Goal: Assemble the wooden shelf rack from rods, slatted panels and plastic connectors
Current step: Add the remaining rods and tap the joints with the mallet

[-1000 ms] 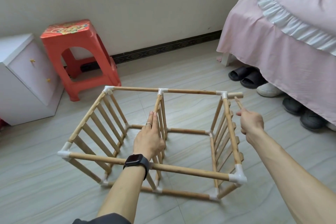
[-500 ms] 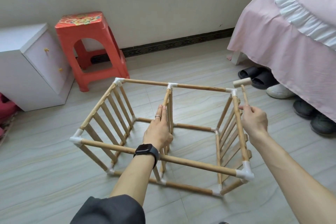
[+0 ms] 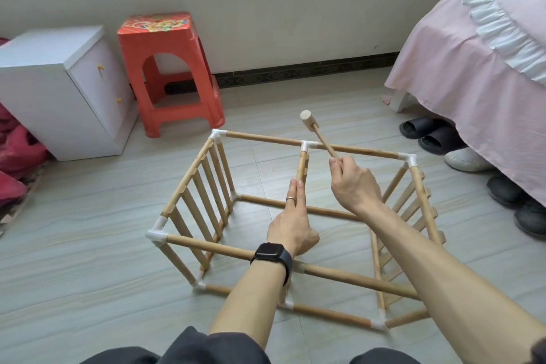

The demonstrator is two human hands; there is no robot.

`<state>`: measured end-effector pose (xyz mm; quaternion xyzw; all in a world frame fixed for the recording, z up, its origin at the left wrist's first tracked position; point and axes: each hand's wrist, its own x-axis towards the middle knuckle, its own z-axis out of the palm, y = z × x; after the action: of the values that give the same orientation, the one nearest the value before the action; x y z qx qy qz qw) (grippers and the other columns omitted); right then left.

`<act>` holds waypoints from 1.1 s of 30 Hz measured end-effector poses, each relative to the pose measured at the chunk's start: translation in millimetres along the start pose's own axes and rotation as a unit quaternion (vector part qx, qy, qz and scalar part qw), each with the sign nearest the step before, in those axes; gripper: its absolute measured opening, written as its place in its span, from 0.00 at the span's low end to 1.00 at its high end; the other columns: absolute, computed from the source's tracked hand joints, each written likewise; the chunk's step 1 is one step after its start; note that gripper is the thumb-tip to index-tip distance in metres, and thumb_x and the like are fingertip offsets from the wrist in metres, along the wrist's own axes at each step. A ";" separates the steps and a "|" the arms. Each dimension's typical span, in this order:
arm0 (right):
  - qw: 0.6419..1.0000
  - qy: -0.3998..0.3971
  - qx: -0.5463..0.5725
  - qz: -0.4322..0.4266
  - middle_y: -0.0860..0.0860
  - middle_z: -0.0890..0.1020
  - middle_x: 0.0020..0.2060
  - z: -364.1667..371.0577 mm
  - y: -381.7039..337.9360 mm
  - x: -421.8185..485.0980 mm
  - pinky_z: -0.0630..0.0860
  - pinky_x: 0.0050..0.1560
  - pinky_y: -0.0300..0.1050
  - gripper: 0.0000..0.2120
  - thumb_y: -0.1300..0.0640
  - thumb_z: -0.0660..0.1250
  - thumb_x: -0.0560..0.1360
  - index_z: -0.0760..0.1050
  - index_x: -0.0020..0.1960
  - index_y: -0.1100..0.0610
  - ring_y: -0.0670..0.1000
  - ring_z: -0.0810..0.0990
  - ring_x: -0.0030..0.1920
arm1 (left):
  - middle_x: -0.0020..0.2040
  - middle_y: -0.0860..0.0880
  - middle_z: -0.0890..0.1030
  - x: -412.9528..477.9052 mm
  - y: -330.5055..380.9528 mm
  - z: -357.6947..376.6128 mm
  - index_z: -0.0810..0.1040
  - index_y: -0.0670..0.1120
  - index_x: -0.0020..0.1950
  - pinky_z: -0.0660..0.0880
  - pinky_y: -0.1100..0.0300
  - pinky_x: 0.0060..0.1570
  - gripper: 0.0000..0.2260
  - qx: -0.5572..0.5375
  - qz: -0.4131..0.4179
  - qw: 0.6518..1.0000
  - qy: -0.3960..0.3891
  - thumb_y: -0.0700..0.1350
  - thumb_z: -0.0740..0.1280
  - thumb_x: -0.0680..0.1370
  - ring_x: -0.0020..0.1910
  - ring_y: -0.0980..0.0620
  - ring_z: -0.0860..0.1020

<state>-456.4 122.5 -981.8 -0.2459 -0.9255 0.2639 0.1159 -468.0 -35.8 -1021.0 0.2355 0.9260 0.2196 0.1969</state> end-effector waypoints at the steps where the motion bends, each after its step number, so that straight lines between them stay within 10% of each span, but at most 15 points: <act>1: 0.999 -0.020 -0.039 0.008 0.53 0.78 0.39 -0.1 -3.2 3.8 0.69 0.41 0.52 0.20 0.42 0.48 0.84 0.72 0.50 0.54 0.58 0.75 0.41 | 0.79 0.60 0.30 -0.4 -0.1 -0.6 0.34 0.54 0.81 0.80 0.48 0.49 0.47 0.001 0.000 1.000 -0.001 0.39 0.61 0.72 0.49 0.43 0.80; 33: 0.994 0.016 -0.094 0.045 0.59 0.78 0.43 12.7 1.1 31.6 0.67 0.42 0.53 0.20 0.45 0.45 0.86 0.70 0.55 0.58 0.60 0.72 0.42 | 0.81 0.54 0.32 -0.6 3.2 2.6 0.35 0.51 0.82 0.74 0.52 0.44 0.46 0.035 0.000 0.999 0.026 0.41 0.62 0.73 0.50 0.41 0.80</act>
<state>-487.3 134.1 -990.4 -0.3012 -0.9323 0.1764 0.0946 -465.2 -32.7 -1021.4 0.2367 0.9379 0.1931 0.1646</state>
